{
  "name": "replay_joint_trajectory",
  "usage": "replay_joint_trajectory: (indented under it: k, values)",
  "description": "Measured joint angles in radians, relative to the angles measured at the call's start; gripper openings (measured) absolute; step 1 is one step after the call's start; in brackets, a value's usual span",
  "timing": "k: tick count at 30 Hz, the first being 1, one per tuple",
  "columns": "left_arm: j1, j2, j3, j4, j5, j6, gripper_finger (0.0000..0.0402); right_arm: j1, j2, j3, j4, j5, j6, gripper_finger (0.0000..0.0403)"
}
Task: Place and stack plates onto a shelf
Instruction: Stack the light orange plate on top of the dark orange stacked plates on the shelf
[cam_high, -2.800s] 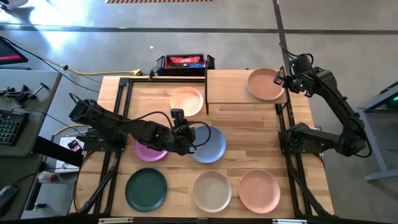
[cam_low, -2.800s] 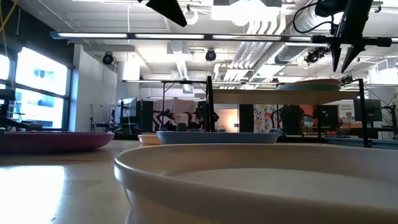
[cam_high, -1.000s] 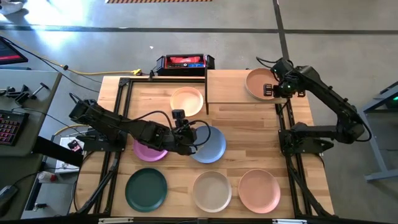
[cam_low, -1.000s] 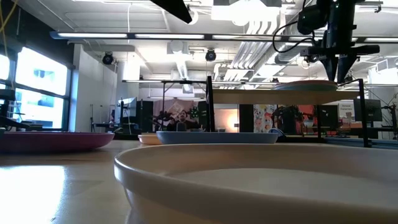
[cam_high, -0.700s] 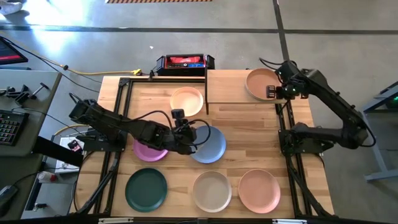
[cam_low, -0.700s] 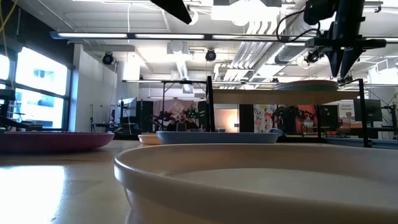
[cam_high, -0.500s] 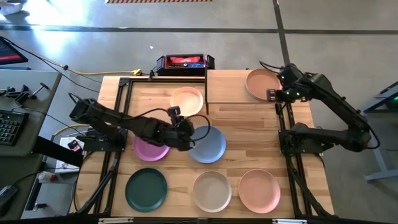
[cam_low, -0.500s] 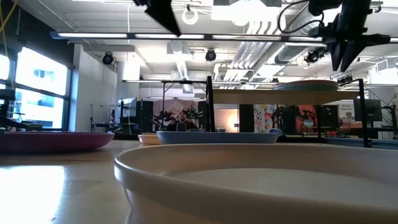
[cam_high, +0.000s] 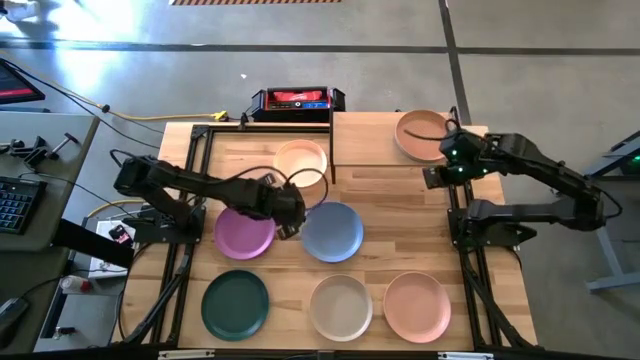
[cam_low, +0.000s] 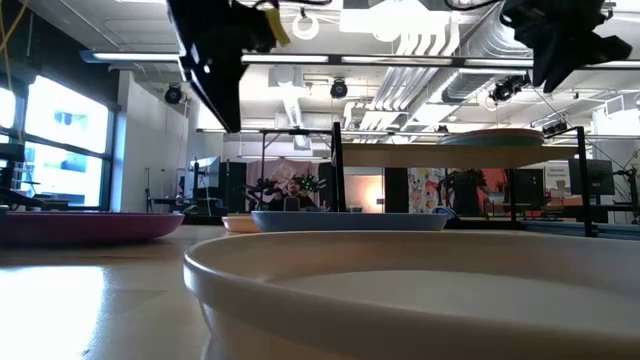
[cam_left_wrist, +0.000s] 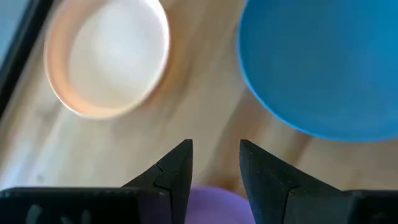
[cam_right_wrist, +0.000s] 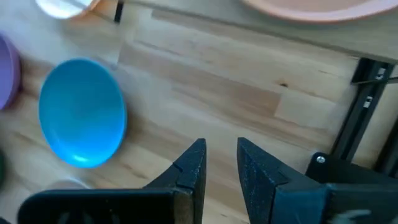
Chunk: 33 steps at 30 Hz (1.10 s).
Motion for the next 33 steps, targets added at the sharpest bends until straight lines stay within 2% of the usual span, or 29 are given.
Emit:
replay_joint_trajectory:
  k: [9,14,22,33]
  values:
    - [0.178,0.000,-0.010,0.087,0.018,0.534,0.0122,0.118,0.009,0.000,0.001,0.092,0.016,0.0069]
    - [0.263,0.000,-0.010,0.104,0.119,0.736,0.0122,0.148,0.009,0.000,0.001,0.112,0.010,0.0069]
    - [0.334,-0.001,-0.075,0.194,0.167,0.832,0.0122,0.173,0.009,0.000,0.001,0.179,-0.030,0.0069]
    - [0.341,0.049,-0.177,0.317,0.159,0.860,0.0122,0.173,0.009,0.000,0.001,0.190,-0.046,0.0069]
